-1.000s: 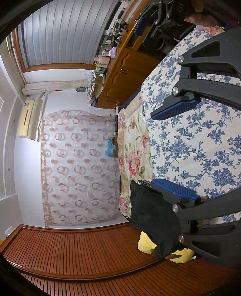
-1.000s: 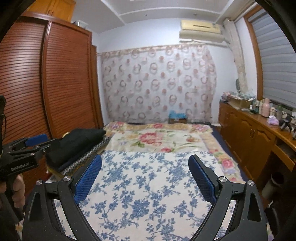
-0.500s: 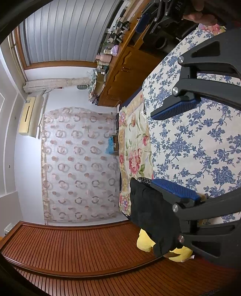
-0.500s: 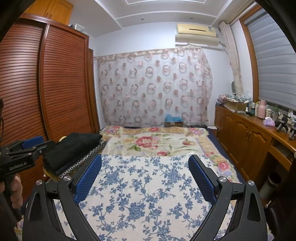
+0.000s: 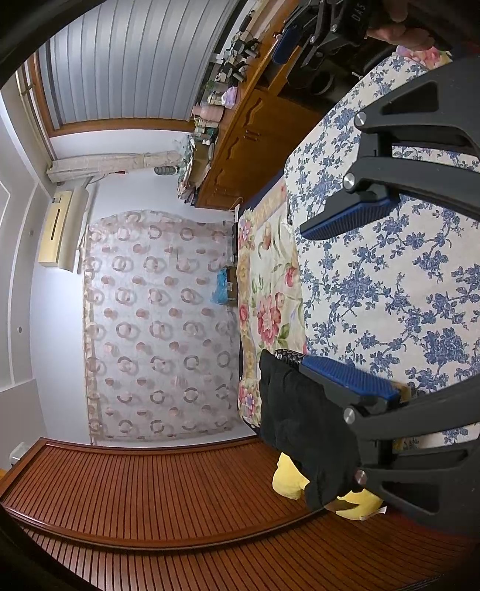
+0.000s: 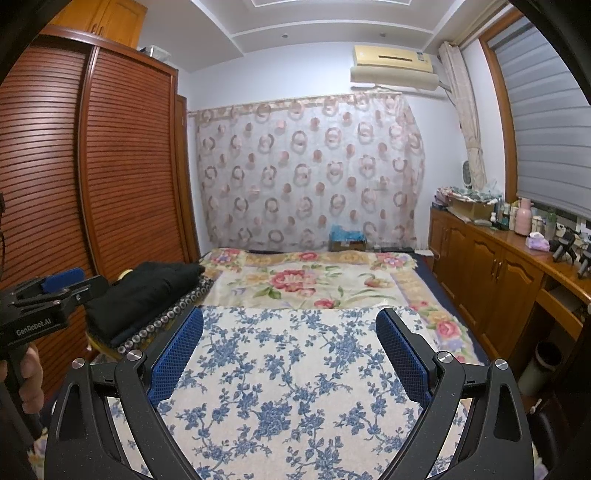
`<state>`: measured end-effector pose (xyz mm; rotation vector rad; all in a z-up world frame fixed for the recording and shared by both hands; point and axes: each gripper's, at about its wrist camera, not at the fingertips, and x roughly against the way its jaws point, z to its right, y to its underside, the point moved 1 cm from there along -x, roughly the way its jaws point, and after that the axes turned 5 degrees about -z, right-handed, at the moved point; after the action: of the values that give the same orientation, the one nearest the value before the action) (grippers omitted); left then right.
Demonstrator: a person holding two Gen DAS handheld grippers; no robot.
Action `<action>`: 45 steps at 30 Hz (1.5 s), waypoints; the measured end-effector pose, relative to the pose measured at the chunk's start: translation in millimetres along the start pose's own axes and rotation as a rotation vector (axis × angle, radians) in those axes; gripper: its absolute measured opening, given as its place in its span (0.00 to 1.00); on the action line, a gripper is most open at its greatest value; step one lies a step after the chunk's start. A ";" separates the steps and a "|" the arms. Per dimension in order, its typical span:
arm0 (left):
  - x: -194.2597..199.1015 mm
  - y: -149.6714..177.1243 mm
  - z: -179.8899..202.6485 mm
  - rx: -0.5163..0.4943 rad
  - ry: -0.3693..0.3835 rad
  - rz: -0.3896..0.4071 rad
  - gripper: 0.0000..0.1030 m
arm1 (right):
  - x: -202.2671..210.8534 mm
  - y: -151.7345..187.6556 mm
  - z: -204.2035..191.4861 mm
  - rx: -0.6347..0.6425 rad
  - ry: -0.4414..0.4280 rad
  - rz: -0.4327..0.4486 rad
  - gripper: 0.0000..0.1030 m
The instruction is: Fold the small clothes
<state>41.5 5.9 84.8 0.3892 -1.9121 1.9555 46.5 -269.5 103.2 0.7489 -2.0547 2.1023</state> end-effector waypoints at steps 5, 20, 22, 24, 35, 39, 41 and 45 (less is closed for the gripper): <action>-0.1 -0.1 -0.3 0.001 0.000 0.000 0.64 | 0.5 -0.5 0.5 -0.001 0.001 0.002 0.93; -0.3 0.5 -2.6 0.001 -0.002 0.002 0.64 | 1.4 -0.3 1.2 -0.001 -0.001 -0.001 0.93; -0.5 0.7 -3.1 0.001 -0.003 0.003 0.64 | 1.5 -0.7 1.3 -0.001 -0.001 -0.001 0.93; -0.6 0.7 -2.9 0.001 -0.002 0.002 0.64 | 1.5 -0.6 1.3 -0.002 -0.001 -0.001 0.93; -1.1 1.4 -3.3 0.000 -0.002 0.003 0.64 | 1.9 -1.3 1.7 -0.002 -0.002 -0.002 0.93; -1.0 1.4 -4.4 0.000 -0.003 0.004 0.64 | 1.9 -1.8 1.6 -0.001 0.000 -0.003 0.93; -0.8 1.6 -4.0 0.000 -0.002 0.004 0.64 | 2.0 -1.8 1.5 -0.002 -0.001 -0.003 0.93; -1.1 1.9 -4.3 -0.001 -0.002 0.003 0.64 | 2.1 -2.2 1.3 -0.002 0.000 -0.003 0.93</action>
<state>41.9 10.1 82.5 0.3883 -1.9157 1.9575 46.0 -271.1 106.0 0.7518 -2.0545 2.0983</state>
